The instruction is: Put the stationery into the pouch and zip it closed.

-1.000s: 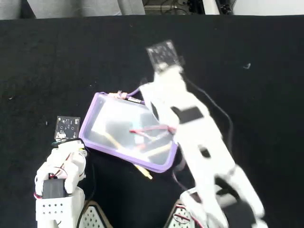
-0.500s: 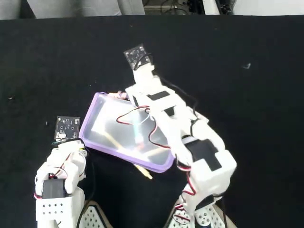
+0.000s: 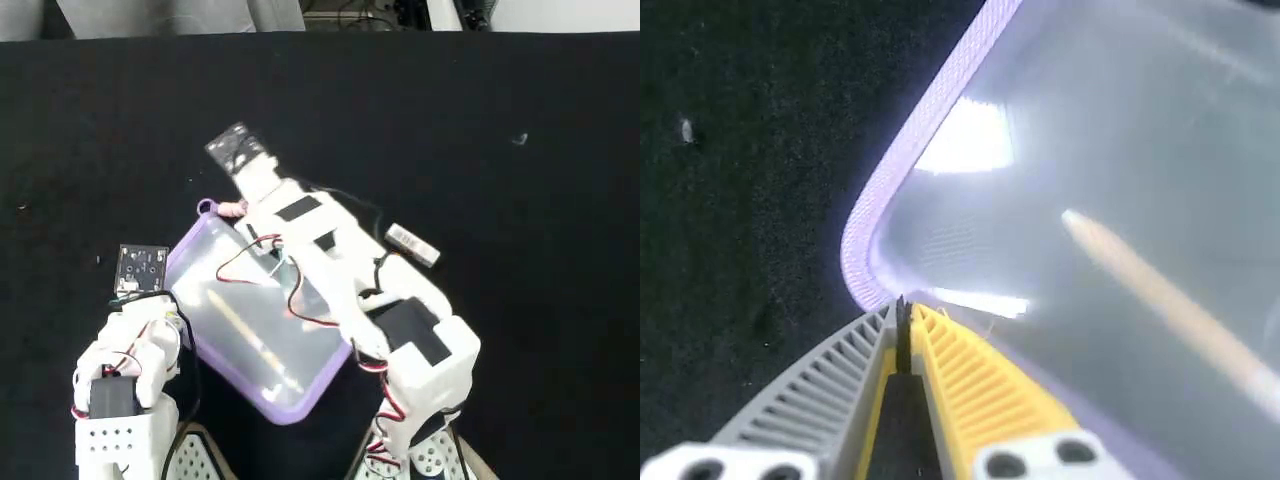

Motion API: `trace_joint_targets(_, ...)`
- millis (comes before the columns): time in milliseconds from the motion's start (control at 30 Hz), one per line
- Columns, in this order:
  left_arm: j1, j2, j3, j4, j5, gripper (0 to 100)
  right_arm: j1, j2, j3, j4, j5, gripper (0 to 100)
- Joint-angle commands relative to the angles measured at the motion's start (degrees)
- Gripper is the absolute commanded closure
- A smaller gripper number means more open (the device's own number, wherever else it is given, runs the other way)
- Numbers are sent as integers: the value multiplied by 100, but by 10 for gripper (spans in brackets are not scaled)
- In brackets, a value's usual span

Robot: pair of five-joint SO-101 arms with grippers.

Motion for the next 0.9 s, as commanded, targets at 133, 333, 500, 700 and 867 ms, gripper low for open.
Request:
trace_joint_targets(133, 84, 0, 136, 18, 35, 970, -132, 4, -233, -844, 545, 641)
trace_joint_targets(333, 84, 0, 136, 18, 35, 970, -149, 708, -910, -862, 563, 642)
trace_joint_targets(500, 84, 0, 136, 18, 35, 970, -123, 1464, -1842, -255, 563, 642)
trace_joint_targets(700, 84, 0, 136, 18, 35, 970, -114, 2123, -3284, 1196, 571, 682)
trace_joint_targets(867, 84, 0, 136, 18, 35, 970, -105, 2695, -4075, 1503, 571, 850)
